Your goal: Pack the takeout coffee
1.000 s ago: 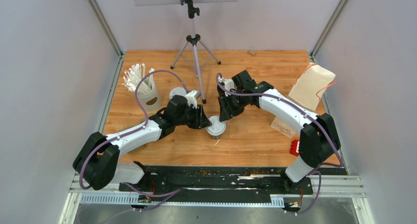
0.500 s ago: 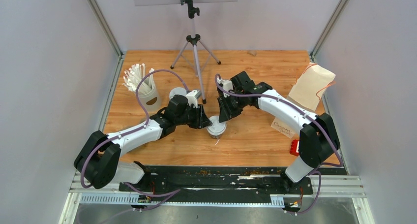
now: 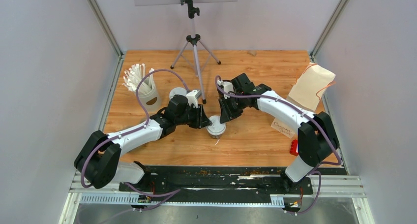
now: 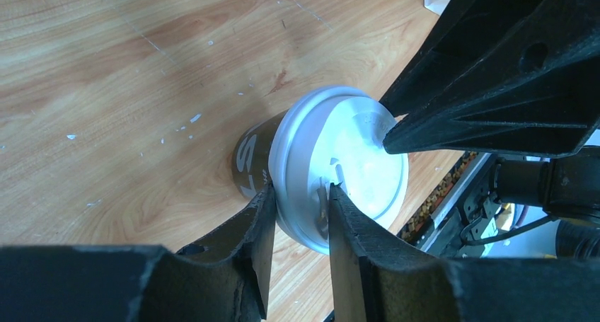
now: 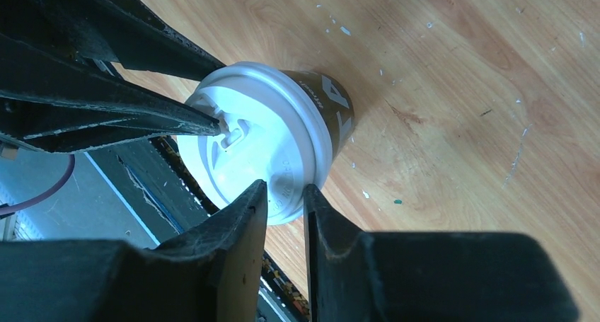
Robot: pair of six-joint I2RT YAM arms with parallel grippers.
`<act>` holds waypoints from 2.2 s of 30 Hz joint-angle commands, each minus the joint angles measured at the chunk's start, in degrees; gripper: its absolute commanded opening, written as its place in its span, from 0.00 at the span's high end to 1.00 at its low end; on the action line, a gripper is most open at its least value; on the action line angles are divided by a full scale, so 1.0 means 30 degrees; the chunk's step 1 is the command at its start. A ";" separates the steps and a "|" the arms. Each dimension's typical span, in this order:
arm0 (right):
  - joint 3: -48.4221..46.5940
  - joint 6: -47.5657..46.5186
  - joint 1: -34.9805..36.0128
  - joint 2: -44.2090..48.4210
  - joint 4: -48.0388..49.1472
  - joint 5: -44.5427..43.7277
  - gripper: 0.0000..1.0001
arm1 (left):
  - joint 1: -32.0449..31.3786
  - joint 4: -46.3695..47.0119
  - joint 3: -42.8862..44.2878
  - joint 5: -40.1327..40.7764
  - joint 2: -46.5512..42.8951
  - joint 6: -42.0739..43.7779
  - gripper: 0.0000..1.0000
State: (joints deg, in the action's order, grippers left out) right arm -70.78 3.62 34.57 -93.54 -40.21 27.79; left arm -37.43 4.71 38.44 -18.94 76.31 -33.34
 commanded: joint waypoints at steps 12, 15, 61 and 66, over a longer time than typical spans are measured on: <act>0.2514 -0.0058 -0.0176 -0.0286 0.1818 -0.0932 0.77 | -0.0092 -0.0805 -0.0965 0.0973 0.0462 0.0948 0.63; 0.2639 -0.0223 -0.0184 -0.0335 0.2751 -0.0352 0.77 | -0.0139 -0.1114 -0.1072 0.0827 0.0297 0.0021 0.63; 0.3415 0.1242 -0.0450 0.0644 0.5180 0.2286 0.50 | -0.2714 -0.1313 -0.0628 0.4610 -0.2518 -0.6811 0.55; 0.3306 -0.0711 -0.0646 0.0088 0.4395 0.3034 0.53 | -0.2130 -0.2816 -0.0141 0.4240 -0.3747 -0.5777 0.47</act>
State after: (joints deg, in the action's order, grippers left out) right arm -60.80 8.19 33.12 -91.72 -25.96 34.22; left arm -45.15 -1.69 36.64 -5.23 69.04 -53.17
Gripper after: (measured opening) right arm 0.480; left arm 0.513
